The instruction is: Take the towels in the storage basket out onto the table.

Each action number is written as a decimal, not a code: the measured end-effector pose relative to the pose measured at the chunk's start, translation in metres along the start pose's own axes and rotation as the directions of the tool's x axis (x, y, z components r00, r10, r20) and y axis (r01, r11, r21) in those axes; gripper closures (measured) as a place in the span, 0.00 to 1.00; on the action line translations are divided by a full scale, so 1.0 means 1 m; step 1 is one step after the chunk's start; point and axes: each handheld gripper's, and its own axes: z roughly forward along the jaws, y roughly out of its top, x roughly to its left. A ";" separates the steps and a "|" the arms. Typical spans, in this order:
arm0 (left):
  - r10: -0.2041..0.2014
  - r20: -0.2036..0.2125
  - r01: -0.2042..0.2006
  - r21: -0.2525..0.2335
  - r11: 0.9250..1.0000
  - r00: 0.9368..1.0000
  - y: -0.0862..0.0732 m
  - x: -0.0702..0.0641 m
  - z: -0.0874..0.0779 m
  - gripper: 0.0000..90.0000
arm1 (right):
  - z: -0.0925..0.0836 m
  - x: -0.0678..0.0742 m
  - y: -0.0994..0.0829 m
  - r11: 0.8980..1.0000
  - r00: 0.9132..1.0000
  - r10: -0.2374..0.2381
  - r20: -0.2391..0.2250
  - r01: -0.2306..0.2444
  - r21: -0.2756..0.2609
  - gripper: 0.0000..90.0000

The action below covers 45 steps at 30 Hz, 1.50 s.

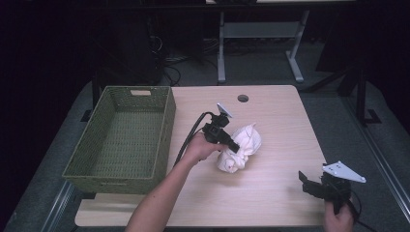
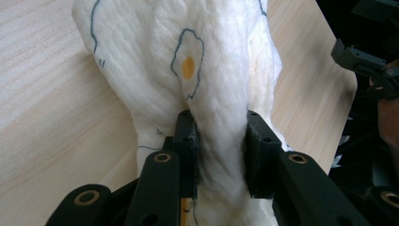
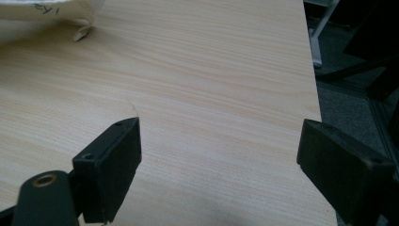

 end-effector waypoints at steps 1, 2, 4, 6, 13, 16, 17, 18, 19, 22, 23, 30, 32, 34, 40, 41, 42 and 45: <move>-0.002 0.001 0.002 -0.001 1.000 1.000 0.000 0.000 0.001 0.77 | 0.000 0.000 0.000 1.000 1.000 -0.003 -0.001 0.003 0.000 0.15; -0.005 0.002 0.005 -0.003 1.000 1.000 0.000 0.000 0.001 0.77 | 0.000 0.000 0.000 1.000 1.000 -0.007 -0.001 0.007 0.000 0.15; -0.005 0.003 0.005 -0.003 1.000 1.000 0.000 0.001 0.003 0.77 | 0.000 0.000 0.000 1.000 1.000 -0.009 0.000 0.009 0.001 0.15; -0.007 0.007 0.007 -0.002 1.000 1.000 0.001 0.000 0.004 0.77 | 0.000 0.000 0.000 1.000 1.000 -0.009 -0.001 0.009 0.001 0.15; -0.012 0.009 0.012 -0.007 1.000 1.000 0.001 0.000 0.007 0.76 | 0.000 0.000 0.000 1.000 1.000 -0.005 -0.001 0.005 0.002 0.15; -0.016 0.013 0.016 -0.011 1.000 1.000 0.001 -0.001 0.009 0.76 | 0.000 0.000 0.000 1.000 1.000 -0.009 -0.002 0.009 0.001 0.15; -0.013 0.012 0.013 -0.007 1.000 1.000 0.002 -0.001 0.009 0.76 | 0.000 0.000 0.000 1.000 1.000 -0.009 -0.002 0.009 0.001 0.15; -0.012 0.012 0.012 -0.005 1.000 1.000 0.002 0.000 0.009 0.76 | 0.000 0.000 0.000 1.000 1.000 -0.010 -0.002 0.010 0.001 0.15; -0.012 0.013 0.012 -0.006 1.000 1.000 0.002 0.000 0.010 0.76 | 0.000 0.000 0.000 1.000 1.000 -0.009 -0.002 0.009 0.001 0.15; -0.011 0.013 0.011 -0.004 1.000 1.000 0.002 -0.001 0.011 0.75 | 0.000 0.000 0.000 1.000 1.000 -0.005 -0.001 0.005 0.001 0.15; -0.011 0.013 0.011 -0.003 1.000 1.000 0.002 0.000 0.010 0.75 | 0.000 0.000 0.000 1.000 1.000 -0.006 -0.001 0.006 0.001 0.15; -0.021 0.002 0.021 -0.012 1.000 1.000 0.002 0.000 0.010 0.66 | 0.000 0.000 0.000 1.000 1.000 -0.009 -0.002 0.009 0.000 0.15; -0.019 0.011 0.019 -0.017 1.000 1.000 0.002 0.001 0.009 0.65 | 0.000 0.000 0.000 1.000 1.000 -0.009 -0.003 0.009 0.001 0.15; -0.023 0.019 0.024 -0.030 0.999 1.000 0.002 0.000 0.008 0.62 | 0.000 0.000 0.000 1.000 1.000 -0.009 -0.003 0.009 0.002 0.15; -0.005 0.016 0.006 -0.059 0.998 1.000 0.001 -0.003 0.002 0.55 | 0.001 0.001 0.000 1.000 1.000 -0.009 -0.002 0.009 0.005 0.15; -0.005 0.017 0.006 -0.062 0.998 1.000 0.001 -0.003 0.002 0.55 | 0.001 0.001 0.000 1.000 1.000 -0.008 -0.002 0.008 0.005 0.15; -0.004 0.017 0.005 -0.063 0.998 1.000 0.000 -0.003 0.001 0.54 | 0.001 0.001 0.000 1.000 1.000 -0.008 -0.002 0.008 0.006 0.15; -0.004 0.018 0.005 -0.075 0.997 1.000 -0.003 -0.002 0.000 0.52 | 0.002 0.001 0.000 1.000 1.000 -0.010 -0.001 0.010 0.008 0.15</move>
